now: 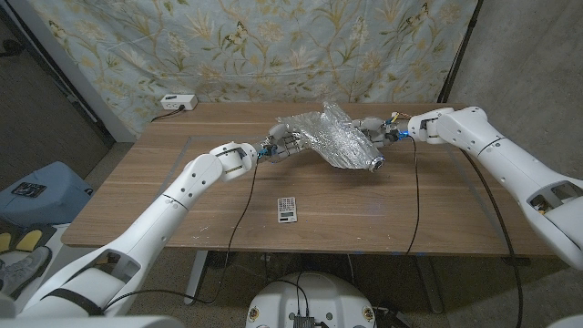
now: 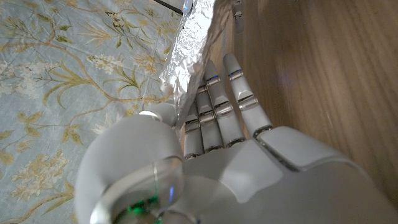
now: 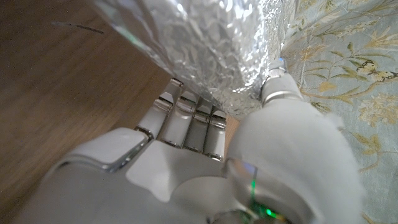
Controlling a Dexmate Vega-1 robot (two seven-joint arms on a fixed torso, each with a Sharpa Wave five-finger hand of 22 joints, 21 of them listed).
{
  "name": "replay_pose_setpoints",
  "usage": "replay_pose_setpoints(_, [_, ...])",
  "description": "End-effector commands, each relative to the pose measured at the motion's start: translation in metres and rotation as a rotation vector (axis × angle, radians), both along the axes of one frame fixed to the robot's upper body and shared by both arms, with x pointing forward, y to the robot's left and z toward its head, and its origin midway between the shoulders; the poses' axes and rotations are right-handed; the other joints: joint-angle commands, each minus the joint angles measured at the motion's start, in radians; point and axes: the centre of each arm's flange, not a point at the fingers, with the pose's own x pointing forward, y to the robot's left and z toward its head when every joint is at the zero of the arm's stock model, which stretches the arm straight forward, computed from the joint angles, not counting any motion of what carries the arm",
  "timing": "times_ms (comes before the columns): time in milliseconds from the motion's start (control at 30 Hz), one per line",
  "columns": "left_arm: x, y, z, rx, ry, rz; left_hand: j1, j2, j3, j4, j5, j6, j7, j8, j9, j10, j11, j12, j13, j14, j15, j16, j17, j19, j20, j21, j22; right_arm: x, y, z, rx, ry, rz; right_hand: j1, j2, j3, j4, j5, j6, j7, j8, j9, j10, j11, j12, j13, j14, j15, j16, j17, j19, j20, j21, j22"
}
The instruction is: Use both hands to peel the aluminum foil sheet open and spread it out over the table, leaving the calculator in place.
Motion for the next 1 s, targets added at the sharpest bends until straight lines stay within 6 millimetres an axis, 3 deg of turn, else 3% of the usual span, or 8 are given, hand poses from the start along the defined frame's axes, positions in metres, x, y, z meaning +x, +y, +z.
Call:
replay_pose_setpoints(33, [0.004,0.007,0.001,0.002,0.002,-0.003,0.004,-0.004,0.008,0.003,-0.007,0.007,0.001,-0.004,0.006,0.009,-0.004,0.0,0.003,0.009,-0.003,0.003,0.002,-0.003,0.0,0.008,0.005,0.002,-0.001,-0.007,0.077,0.059,0.026,0.048,0.062,-0.003,0.001,0.007,0.01,0.0,0.007,0.005,0.006,0.006,0.008,0.005,0.027,-0.08,-0.003,0.004,0.008,0.002,0.006,0.002])
replay_pose_setpoints(767, [0.008,0.014,0.004,0.016,0.011,-0.006,0.002,-0.013,0.009,-0.001,-0.011,0.024,-0.005,-0.004,0.007,0.02,-0.011,-0.002,0.004,0.018,-0.008,0.001,-0.004,0.0,-0.004,0.019,0.005,0.0,0.008,-0.021,0.131,0.109,0.08,0.041,0.065,-0.005,0.002,0.008,0.005,0.008,0.006,0.006,0.001,0.009,0.008,0.004,0.026,-0.079,-0.008,0.009,0.008,0.002,0.005,0.002])
replay_pose_setpoints(1000, [0.009,0.011,0.006,0.022,0.006,-0.036,-0.071,-0.081,-0.065,0.006,-0.031,0.006,-0.009,-0.021,0.007,0.009,-0.002,-0.018,0.006,-0.004,0.011,-0.017,-0.015,-0.011,0.002,0.03,0.0,-0.004,0.01,-0.024,0.127,0.098,0.094,0.041,0.065,-0.005,0.0,0.008,0.005,0.004,0.006,0.005,0.003,0.008,0.008,0.002,0.029,-0.077,-0.009,0.009,0.008,0.002,0.005,0.002])
